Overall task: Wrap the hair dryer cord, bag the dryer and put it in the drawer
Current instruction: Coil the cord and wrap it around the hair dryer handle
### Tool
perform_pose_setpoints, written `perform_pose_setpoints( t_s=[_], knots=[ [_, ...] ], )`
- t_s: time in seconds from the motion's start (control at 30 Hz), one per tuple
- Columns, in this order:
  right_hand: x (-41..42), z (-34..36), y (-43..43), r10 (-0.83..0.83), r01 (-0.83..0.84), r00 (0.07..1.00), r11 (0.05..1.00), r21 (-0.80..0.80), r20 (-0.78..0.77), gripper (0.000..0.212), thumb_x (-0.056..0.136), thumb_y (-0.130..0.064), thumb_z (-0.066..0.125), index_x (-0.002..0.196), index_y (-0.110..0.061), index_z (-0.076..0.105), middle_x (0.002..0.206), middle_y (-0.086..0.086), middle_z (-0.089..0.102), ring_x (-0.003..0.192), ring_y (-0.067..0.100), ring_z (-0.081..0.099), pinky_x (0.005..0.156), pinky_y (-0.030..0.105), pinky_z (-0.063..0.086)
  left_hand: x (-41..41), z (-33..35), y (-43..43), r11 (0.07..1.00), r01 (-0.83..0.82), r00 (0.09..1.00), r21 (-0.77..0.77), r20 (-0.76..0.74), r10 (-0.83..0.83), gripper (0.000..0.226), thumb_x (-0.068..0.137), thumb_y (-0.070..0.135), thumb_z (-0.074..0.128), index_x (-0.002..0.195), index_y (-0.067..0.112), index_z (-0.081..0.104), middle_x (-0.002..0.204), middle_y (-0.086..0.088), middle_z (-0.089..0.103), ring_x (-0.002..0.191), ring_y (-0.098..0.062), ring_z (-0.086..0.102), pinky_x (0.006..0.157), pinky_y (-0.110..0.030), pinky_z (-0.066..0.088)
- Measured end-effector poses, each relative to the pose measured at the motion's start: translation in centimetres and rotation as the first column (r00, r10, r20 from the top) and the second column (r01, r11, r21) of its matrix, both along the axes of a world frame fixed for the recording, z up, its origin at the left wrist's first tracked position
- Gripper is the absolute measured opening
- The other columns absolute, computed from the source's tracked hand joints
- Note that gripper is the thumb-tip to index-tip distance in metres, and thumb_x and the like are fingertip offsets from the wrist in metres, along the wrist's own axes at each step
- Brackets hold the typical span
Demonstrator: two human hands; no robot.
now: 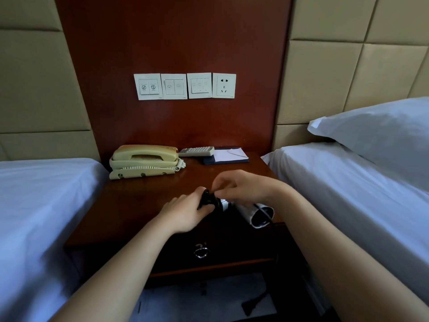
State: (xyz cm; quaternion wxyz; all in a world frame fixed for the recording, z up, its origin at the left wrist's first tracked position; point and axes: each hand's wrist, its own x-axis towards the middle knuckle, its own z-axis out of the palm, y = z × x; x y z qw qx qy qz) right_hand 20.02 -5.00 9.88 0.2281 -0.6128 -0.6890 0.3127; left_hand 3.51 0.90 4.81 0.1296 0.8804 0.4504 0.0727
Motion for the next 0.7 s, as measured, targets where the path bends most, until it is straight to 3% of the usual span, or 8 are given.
perform_pose_setpoints(
  t_s=[0.1,0.2,0.27,0.33,0.4,0.5,0.6,0.7],
  knots=[
    [1.8,0.7,-0.7,-0.006,0.009,0.999,0.997,-0.076,0.036,0.025,0.093,-0.031,0.053,0.094,-0.01,0.067,0.061,-0.001,0.045,0.047,0.008,0.035,0.044,0.019,0.029,-0.3,0.0,0.0,1.0,0.003,1.0,-0.01,-0.022,-0.004,0.046,0.095,0.053,0.034,0.136,0.035,0.028,0.112,-0.004,0.066,0.104,-0.032,0.062,0.084,-0.04,0.045],
    [3.6,1.0,-1.1,-0.058,0.06,0.998,0.996,-0.072,0.029,0.032,0.092,-0.036,0.054,0.069,-0.016,0.065,0.053,-0.005,0.044,0.045,0.008,0.035,0.047,0.019,0.029,-0.4,-0.1,-0.1,0.999,-0.024,0.999,0.037,0.034,0.022,0.042,0.098,0.051,0.023,0.132,0.03,0.036,0.076,0.006,0.06,0.081,-0.026,0.063,0.069,-0.035,0.042],
    [4.4,0.9,-1.2,-0.077,0.075,0.997,0.995,-0.061,-0.028,0.034,0.092,-0.035,0.055,0.064,-0.015,0.059,0.048,-0.007,0.038,0.044,0.008,0.029,0.045,0.019,0.025,-0.7,0.1,-0.2,0.997,-0.034,0.999,0.076,0.038,0.031,0.045,0.099,0.05,0.019,0.133,0.028,0.038,0.067,0.009,0.053,0.073,-0.024,0.059,0.07,-0.036,0.044],
    [4.9,0.8,-1.2,-0.096,0.096,0.994,0.995,-0.002,-0.043,0.038,0.092,-0.034,0.055,0.058,-0.016,0.052,0.047,-0.009,0.036,0.043,0.006,0.03,0.044,0.017,0.026,-1.0,0.3,-0.2,0.995,-0.044,0.997,0.093,0.07,0.037,0.05,0.099,0.05,0.019,0.138,0.024,0.037,0.076,0.005,0.061,0.078,-0.024,0.062,0.077,-0.039,0.048],
    [5.3,0.5,-1.2,-0.15,0.157,0.986,0.983,0.099,-0.077,0.037,0.091,-0.032,0.056,0.058,-0.017,0.051,0.046,-0.012,0.037,0.042,0.003,0.032,0.043,0.014,0.027,-1.2,0.5,-0.1,0.988,-0.052,0.995,0.145,0.097,0.038,0.049,0.099,0.05,0.02,0.133,0.023,0.042,0.084,0.002,0.067,0.08,-0.022,0.065,0.075,-0.038,0.049],
    [5.8,-0.2,-0.5,-0.241,0.299,0.943,0.915,0.269,-0.231,0.034,0.089,-0.031,0.059,0.058,-0.018,0.055,0.047,-0.012,0.038,0.044,0.003,0.031,0.045,0.016,0.025,-1.3,0.8,0.0,0.979,-0.041,0.991,0.201,0.134,0.014,0.042,0.098,0.051,0.023,0.114,0.024,0.05,0.059,0.006,0.053,0.054,-0.017,0.055,0.06,-0.034,0.046],
    [6.0,-0.6,0.2,-0.291,0.371,0.921,0.861,0.349,-0.261,0.034,0.089,-0.031,0.059,0.059,-0.016,0.057,0.045,-0.009,0.035,0.04,0.005,0.027,0.039,0.012,0.023,-1.5,1.2,0.2,0.998,-0.015,0.983,0.056,0.183,0.004,0.039,0.097,0.051,0.027,0.098,0.022,0.054,0.061,0.002,0.056,0.048,-0.016,0.054,0.059,-0.035,0.048],
    [6.1,-1.1,1.1,-0.365,0.44,0.889,0.848,0.296,-0.275,0.032,0.087,-0.035,0.062,0.062,-0.015,0.06,0.055,0.004,0.039,0.048,0.013,0.033,0.044,0.015,0.028,-1.5,0.9,0.8,0.98,0.136,0.93,-0.148,0.361,-0.074,0.048,0.098,0.043,0.034,0.075,0.004,0.052,0.053,-0.005,0.055,0.044,-0.03,0.057,0.045,-0.031,0.043]
  ],
)
